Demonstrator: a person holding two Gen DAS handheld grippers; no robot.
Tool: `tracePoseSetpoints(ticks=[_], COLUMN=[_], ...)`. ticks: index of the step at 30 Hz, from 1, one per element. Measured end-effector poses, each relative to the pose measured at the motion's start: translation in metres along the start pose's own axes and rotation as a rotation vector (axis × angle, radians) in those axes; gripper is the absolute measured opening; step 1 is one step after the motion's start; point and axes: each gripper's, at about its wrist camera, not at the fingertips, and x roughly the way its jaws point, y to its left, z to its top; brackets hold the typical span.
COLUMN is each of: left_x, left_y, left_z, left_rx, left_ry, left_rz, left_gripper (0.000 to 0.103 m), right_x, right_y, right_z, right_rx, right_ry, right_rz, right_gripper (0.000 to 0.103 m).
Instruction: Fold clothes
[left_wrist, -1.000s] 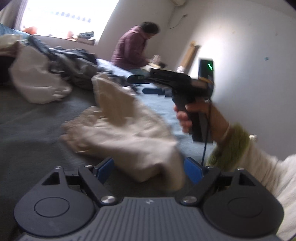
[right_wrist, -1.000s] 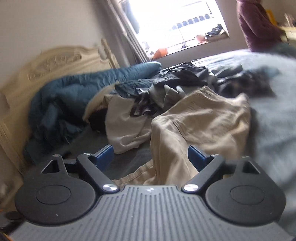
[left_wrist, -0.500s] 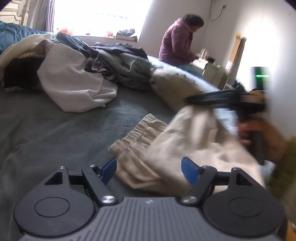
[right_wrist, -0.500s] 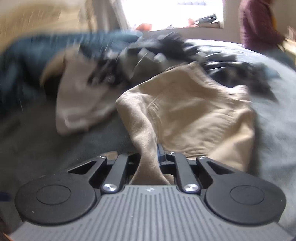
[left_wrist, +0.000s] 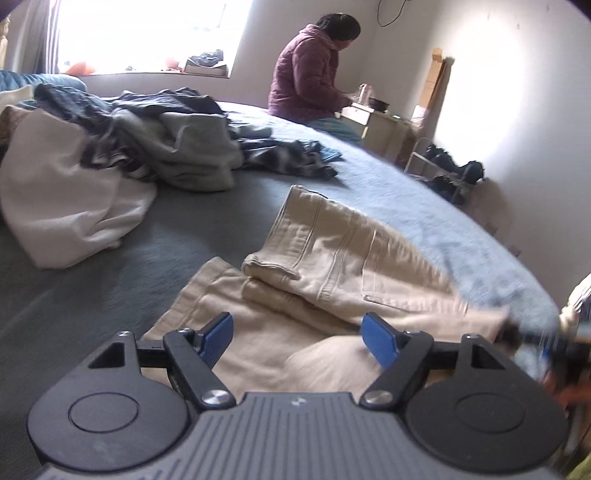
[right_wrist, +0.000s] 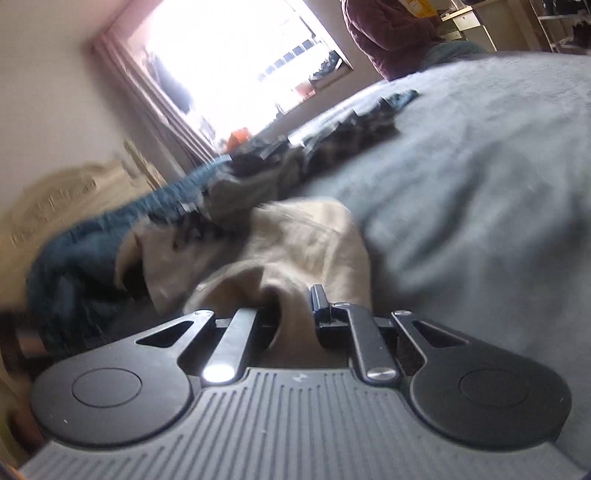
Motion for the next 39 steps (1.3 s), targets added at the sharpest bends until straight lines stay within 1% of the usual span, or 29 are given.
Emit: tracePoseSetpoints(ticks=[1, 3, 4, 5, 6, 7, 8, 10, 13, 15, 17, 18, 21, 22, 24, 25, 27, 28, 29, 30, 31, 34, 35, 37, 39], left_x=[0.003, 0.01, 0.014, 0.018, 0.022, 0.025, 0.029, 0.035, 0.038, 0.033, 0.028, 0.026, 0.022, 0.021, 0.019, 0.018, 0.014, 0.01, 0.007, 0.005, 0.003, 0.013, 0.02, 0.04, 0.06], left_y=[-0.002, -0.005, -0.006, -0.007, -0.009, -0.011, -0.013, -0.016, -0.016, -0.013, -0.011, -0.011, -0.013, -0.013, -0.009, -0.005, 0.004, 0.007, 0.01, 0.012, 0.014, 0.017, 0.017, 0.015, 0.013], left_z=[0.003, 0.005, 0.004, 0.002, 0.0, -0.004, -0.009, -0.02, -0.036, -0.043, -0.048, -0.05, -0.054, -0.054, -0.053, -0.053, -0.05, -0.046, -0.043, -0.038, -0.033, -0.015, -0.01, -0.001, 0.005], left_rx=[-0.004, -0.009, -0.015, -0.02, -0.025, -0.033, -0.04, -0.059, -0.106, -0.136, -0.167, -0.169, -0.146, -0.14, -0.143, -0.157, -0.181, -0.177, -0.173, -0.164, -0.156, -0.178, -0.192, -0.212, -0.239], left_ry=[0.006, 0.016, 0.022, 0.027, 0.033, 0.046, 0.06, 0.082, 0.088, 0.073, 0.063, 0.06, 0.05, 0.045, 0.037, 0.035, 0.032, 0.025, 0.017, 0.004, -0.009, -0.007, 0.01, 0.065, 0.124], left_rz=[-0.007, -0.003, -0.005, -0.008, -0.01, -0.019, -0.028, -0.046, -0.06, -0.072, -0.083, -0.084, -0.083, -0.088, -0.111, -0.129, -0.162, -0.167, -0.173, -0.169, -0.166, -0.199, -0.211, -0.211, -0.197], left_gripper=[0.078, 0.078, 0.078, 0.078, 0.077, 0.076, 0.076, 0.073, 0.069, 0.067, 0.066, 0.065, 0.065, 0.065, 0.065, 0.065, 0.065, 0.065, 0.065, 0.065, 0.065, 0.065, 0.065, 0.065, 0.065], right_x=[-0.002, -0.015, -0.021, -0.029, -0.036, -0.045, -0.052, -0.06, -0.051, -0.032, -0.001, 0.019, 0.083, 0.102, 0.133, 0.146, 0.16, 0.16, 0.156, 0.15, 0.145, 0.133, 0.133, 0.13, 0.127], right_y=[-0.002, 0.001, 0.004, 0.009, 0.014, 0.019, 0.026, 0.04, 0.074, 0.098, 0.121, 0.131, 0.151, 0.155, 0.158, 0.158, 0.146, 0.139, 0.131, 0.125, 0.12, 0.108, 0.104, 0.095, 0.086], right_z=[-0.009, -0.017, -0.016, -0.012, -0.008, -0.003, 0.003, 0.015, 0.034, 0.041, 0.044, 0.045, 0.04, 0.035, 0.028, 0.024, 0.022, 0.024, 0.029, 0.033, 0.037, 0.048, 0.051, 0.057, 0.063], right_rx=[-0.034, -0.077, -0.1, -0.126, -0.153, -0.183, -0.208, -0.26, -0.383, -0.452, -0.505, -0.535, -0.606, -0.626, -0.666, -0.683, -0.655, -0.618, -0.568, -0.521, -0.492, -0.455, -0.439, -0.402, -0.36], right_ry=[0.023, 0.001, -0.001, -0.005, -0.009, -0.018, -0.028, -0.04, -0.038, -0.02, 0.04, 0.083, 0.235, 0.289, 0.369, 0.403, 0.421, 0.415, 0.408, 0.393, 0.375, 0.296, 0.278, 0.239, 0.2], right_rz=[-0.016, -0.027, -0.024, -0.023, -0.022, -0.02, -0.013, 0.016, 0.03, 0.063, 0.104, 0.108, 0.076, 0.064, 0.035, 0.019, -0.032, -0.034, -0.01, 0.011, 0.008, -0.028, -0.041, -0.06, -0.075], right_gripper=[0.009, 0.011, 0.016, 0.02, 0.027, 0.032, 0.034, 0.045, 0.048, 0.048, 0.048, 0.048, 0.048, 0.048, 0.048, 0.048, 0.045, 0.043, 0.04, 0.028, 0.015, 0.011, 0.011, 0.008, 0.006])
